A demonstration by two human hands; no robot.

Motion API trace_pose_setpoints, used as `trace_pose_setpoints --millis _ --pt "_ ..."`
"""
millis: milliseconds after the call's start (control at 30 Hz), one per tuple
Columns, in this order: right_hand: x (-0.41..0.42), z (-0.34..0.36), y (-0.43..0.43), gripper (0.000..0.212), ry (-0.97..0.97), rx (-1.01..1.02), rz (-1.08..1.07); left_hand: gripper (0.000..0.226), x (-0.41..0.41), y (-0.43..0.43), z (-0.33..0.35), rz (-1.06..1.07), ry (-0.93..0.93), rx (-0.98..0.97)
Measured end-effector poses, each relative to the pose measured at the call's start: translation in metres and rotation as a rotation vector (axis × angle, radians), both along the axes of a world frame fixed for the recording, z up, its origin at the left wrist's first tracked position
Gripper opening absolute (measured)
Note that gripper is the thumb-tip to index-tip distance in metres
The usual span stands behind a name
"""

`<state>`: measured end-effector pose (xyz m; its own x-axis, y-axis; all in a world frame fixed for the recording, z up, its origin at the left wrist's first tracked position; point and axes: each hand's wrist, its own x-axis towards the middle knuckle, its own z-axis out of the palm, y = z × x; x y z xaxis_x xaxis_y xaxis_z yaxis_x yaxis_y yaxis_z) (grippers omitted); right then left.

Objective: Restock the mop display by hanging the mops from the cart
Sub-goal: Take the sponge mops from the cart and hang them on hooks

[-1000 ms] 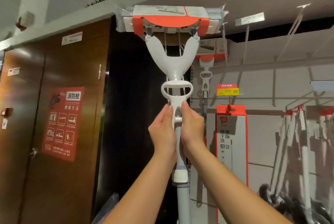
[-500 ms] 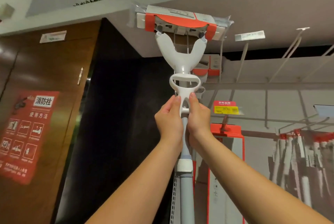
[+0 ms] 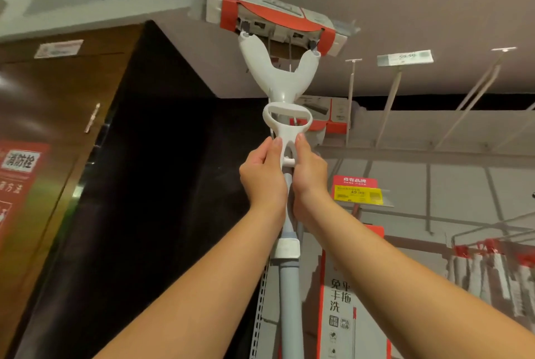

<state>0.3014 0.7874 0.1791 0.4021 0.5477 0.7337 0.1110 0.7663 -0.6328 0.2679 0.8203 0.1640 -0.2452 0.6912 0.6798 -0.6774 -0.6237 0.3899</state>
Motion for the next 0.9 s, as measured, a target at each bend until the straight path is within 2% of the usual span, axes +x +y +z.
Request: trace_pose_setpoints --millis 400,500,767,900 --pt "0.026 0.034 0.061 0.031 0.140 0.048 -0.059 0.028 0.026 0.061 0.040 -0.013 0.144 0.094" --pt "0.031 0.039 0.078 0.032 0.165 0.061 -0.059 0.015 0.030 0.075 0.045 -0.013 0.144 0.130" --pt "0.046 0.054 0.108 0.029 0.155 0.120 -0.168 0.016 0.043 0.101 0.060 -0.070 0.138 0.207" --pt "0.057 0.054 0.118 0.031 0.153 0.136 -0.230 0.026 0.058 0.113 0.061 -0.131 0.116 0.188"
